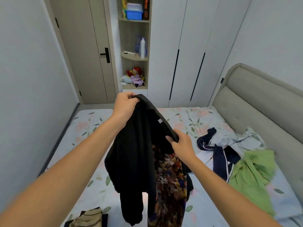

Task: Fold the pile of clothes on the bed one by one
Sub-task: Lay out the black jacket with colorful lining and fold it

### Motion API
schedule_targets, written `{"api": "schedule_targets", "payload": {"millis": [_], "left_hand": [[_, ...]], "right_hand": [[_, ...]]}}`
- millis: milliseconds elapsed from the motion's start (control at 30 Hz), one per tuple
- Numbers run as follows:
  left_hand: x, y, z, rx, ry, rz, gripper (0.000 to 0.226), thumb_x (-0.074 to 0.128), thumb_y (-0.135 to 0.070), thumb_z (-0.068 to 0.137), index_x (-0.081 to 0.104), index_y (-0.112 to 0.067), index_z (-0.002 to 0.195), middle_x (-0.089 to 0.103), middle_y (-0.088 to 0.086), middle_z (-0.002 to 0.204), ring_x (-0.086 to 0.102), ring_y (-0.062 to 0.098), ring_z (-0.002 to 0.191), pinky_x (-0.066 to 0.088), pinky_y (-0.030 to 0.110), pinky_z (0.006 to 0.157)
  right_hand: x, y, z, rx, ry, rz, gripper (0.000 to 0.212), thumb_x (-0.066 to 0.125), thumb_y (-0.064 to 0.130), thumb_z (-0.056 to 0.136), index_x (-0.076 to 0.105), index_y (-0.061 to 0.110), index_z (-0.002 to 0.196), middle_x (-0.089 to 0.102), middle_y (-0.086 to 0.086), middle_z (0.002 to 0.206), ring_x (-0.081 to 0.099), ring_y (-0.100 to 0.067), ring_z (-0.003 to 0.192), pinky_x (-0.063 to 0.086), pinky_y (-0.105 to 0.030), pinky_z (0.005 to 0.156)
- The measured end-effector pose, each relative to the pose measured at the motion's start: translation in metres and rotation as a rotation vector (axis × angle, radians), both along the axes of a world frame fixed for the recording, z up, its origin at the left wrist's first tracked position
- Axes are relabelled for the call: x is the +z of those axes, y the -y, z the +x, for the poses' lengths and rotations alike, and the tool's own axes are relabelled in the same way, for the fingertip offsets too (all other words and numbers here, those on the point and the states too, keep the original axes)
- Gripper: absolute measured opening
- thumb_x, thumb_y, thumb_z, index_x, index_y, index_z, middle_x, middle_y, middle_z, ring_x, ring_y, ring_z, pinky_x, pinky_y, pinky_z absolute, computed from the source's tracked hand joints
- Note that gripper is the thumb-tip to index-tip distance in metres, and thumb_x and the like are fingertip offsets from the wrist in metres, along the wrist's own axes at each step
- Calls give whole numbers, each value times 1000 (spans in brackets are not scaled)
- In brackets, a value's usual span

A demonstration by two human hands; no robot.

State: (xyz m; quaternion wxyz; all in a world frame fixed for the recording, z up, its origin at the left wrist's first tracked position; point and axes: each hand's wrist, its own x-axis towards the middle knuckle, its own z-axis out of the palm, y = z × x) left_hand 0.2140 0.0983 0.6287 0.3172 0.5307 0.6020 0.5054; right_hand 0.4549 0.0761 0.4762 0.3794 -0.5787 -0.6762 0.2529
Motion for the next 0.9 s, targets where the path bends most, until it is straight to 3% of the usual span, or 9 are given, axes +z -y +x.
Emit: {"api": "schedule_targets", "payload": {"millis": [133,233,300,367,467,567,667,800,900], "left_hand": [[43,7,-15,2,-50,62,13,68,-11,93,77,-10,83,73,13,88,66,20,84,53,34,79],[70,9,-33,6,-88,95,10,72,-12,93,77,-11,85,72,9,85,64,17,84,52,29,73],[84,11,-45,29,-109,127,10,71,-12,93,77,-10,86,70,7,84,62,15,83,48,26,70],[92,11,-56,43,-105,158,12,69,-10,94,75,-11,84,68,6,83,61,14,83,46,24,69],[95,11,-71,25,-99,174,17,69,-10,94,72,-15,79,67,4,80,60,15,84,46,26,73],[94,15,-85,-47,-127,138,17,68,-13,94,73,-16,78,67,3,79,61,15,84,45,29,73],[88,19,-103,-93,-155,76,14,71,-18,95,78,-16,83,72,5,82,65,19,86,49,33,74],[78,31,-118,-112,-206,-4,14,75,-31,94,81,-20,88,78,9,88,72,26,85,61,45,78],[72,51,-117,-156,-195,-28,23,75,-42,88,82,-20,90,79,10,92,74,30,89,61,46,85]], "right_hand": [[39,2,2,95,-165,-81,15,65,33,103,58,20,98,55,4,81,52,-11,71,39,-28,66],[70,-4,14,209,-95,-83,27,79,36,91,62,23,107,65,5,96,63,-11,87,50,-26,73],[90,-11,20,264,-7,-75,29,86,24,86,67,29,108,70,12,99,65,0,94,50,-17,75],[105,-17,22,292,44,-72,29,80,9,89,69,35,95,71,21,88,64,11,85,46,-9,70],[122,-26,25,226,2,-14,29,65,8,101,69,31,84,66,26,67,60,11,67,44,-10,63],[133,-34,28,204,-25,30,22,56,12,107,75,21,99,70,21,76,63,8,72,47,-12,65],[140,-29,29,179,-26,48,24,58,19,107,72,23,87,65,21,67,57,3,63,42,-15,60],[144,-18,33,147,-37,83,35,62,40,102,73,8,92,66,-19,78,56,-15,70,42,-32,65],[150,-1,35,132,-62,111,45,62,49,98,69,7,83,58,-23,72,50,-19,65,38,-35,63]]}}
